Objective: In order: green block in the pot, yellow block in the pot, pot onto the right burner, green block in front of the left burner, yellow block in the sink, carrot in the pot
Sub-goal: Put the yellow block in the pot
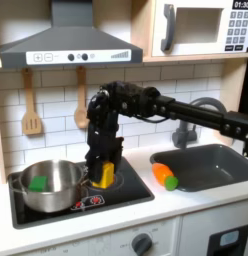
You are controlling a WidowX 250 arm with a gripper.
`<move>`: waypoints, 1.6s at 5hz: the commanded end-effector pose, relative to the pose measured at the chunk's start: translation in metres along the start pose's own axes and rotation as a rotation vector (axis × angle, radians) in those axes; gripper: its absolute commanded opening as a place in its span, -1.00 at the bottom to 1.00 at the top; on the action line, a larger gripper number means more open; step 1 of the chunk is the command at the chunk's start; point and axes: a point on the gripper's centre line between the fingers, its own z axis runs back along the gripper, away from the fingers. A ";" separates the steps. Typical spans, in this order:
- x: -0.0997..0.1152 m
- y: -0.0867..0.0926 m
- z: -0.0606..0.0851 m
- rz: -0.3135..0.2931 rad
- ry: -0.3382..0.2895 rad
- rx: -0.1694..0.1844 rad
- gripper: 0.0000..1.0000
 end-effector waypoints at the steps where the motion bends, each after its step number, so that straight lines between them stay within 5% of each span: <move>1: 0.021 0.001 0.010 0.009 -0.045 -0.011 -1.00; 8: 0.061 0.031 0.011 0.077 -0.136 0.043 -1.00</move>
